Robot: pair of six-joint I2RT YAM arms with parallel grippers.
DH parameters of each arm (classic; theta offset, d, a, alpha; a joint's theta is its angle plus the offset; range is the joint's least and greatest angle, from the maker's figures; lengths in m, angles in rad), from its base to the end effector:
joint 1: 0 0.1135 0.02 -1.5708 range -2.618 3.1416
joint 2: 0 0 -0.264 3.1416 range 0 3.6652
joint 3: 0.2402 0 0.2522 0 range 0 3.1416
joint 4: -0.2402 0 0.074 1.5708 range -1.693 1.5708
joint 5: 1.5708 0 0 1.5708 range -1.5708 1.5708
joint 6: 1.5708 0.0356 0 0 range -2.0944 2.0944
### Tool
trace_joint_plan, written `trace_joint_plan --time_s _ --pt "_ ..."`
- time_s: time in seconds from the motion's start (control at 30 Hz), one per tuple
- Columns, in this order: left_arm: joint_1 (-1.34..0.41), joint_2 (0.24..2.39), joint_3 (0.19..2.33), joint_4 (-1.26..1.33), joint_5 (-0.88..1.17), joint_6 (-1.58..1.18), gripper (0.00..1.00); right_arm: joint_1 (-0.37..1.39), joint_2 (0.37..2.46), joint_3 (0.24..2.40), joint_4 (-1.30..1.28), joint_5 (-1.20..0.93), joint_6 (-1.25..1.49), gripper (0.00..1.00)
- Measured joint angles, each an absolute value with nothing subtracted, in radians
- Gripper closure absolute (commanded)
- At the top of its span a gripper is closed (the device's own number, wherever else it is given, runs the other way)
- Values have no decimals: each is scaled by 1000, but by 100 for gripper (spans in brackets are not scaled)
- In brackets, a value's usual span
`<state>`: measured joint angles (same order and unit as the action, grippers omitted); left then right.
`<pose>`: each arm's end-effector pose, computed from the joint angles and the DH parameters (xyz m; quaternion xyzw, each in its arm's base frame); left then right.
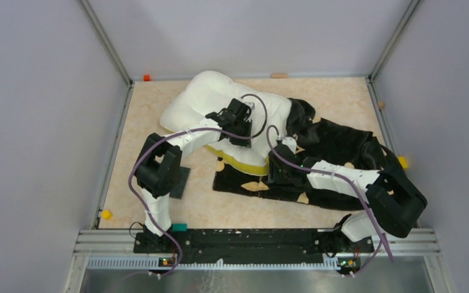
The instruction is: Put the pillow into the pillowcase
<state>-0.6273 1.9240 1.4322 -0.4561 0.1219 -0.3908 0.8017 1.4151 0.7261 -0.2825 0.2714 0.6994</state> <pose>0.3370 -0.2497 0.2096 0.1306 0.9413 -0.1997 0.2388 0.1928 0.1855 0.1755 -0.0085 0.9475 0.1049 0.3020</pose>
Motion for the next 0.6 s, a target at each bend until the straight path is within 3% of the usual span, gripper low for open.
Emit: trace_joint_plan --time_s 0.2,0.23,0.33,0.43,0.6 --pt "-626 1924 1432 -456 120 -394 100 828 1438 704 -295 260 700 51" --pt "-626 1924 1433 -456 120 -395 100 831 1438 698 -290 262 700 54" --pt "-625 1924 1433 -456 123 -397 100 835 1438 697 -285 267 698 80" --pt "-624 1924 1436 -459 126 -398 100 836 1438 703 -307 272 701 97" --pt "-625 1923 1461 -488 134 -392 100 836 1411 788 -388 293 691 100"
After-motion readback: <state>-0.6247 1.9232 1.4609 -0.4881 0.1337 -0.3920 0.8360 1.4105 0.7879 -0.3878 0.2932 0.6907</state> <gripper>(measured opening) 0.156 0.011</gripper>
